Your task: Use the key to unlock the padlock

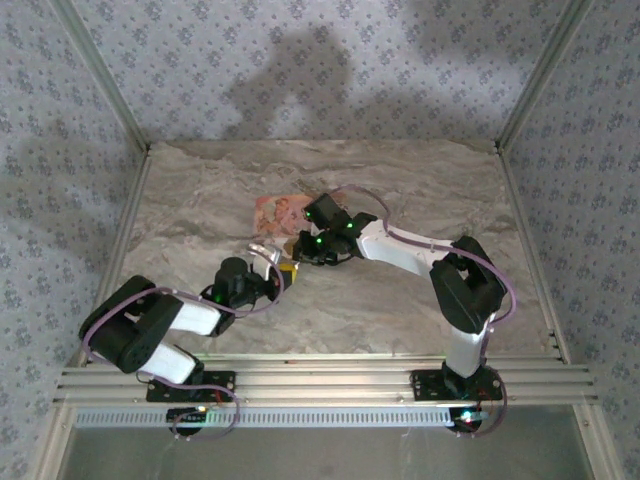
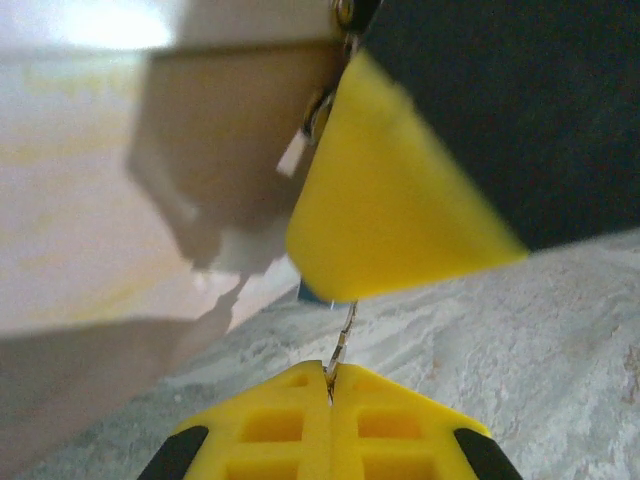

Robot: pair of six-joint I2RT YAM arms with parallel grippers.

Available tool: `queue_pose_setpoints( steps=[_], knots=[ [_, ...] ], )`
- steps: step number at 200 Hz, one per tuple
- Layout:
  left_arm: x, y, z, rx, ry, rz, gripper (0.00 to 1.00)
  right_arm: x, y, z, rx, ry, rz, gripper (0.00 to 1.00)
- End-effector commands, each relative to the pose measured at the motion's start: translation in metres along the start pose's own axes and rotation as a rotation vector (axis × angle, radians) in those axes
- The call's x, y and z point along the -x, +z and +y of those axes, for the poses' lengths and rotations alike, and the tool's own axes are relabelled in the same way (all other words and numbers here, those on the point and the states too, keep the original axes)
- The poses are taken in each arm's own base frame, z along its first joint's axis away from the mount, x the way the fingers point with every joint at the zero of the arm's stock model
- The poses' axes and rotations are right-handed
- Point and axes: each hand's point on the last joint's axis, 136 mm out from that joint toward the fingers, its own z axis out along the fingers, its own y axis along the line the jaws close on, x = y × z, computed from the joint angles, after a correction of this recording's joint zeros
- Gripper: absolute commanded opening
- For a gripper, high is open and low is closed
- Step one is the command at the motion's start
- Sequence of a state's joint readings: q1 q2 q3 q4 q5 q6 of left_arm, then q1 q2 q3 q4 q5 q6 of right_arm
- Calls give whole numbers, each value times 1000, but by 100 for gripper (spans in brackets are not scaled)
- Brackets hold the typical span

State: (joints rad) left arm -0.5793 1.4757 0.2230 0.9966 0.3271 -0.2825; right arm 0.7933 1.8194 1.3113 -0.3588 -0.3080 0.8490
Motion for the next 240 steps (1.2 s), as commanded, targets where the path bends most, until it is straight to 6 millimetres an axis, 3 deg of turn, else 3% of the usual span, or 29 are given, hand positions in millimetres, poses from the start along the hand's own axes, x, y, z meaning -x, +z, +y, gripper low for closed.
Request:
queue_pose_setpoints(
  steps=[1, 114, 240],
  knots=[
    [14, -1, 0, 13, 11, -66, 0, 2, -12, 15, 55, -2, -11, 0],
    [-9, -12, 8, 71, -35, 20, 0, 8, -22, 16, 58, 3, -43, 0],
    [10, -4, 1, 31, -16, -30, 0, 5, -19, 18, 66, 4, -36, 0]
  ],
)
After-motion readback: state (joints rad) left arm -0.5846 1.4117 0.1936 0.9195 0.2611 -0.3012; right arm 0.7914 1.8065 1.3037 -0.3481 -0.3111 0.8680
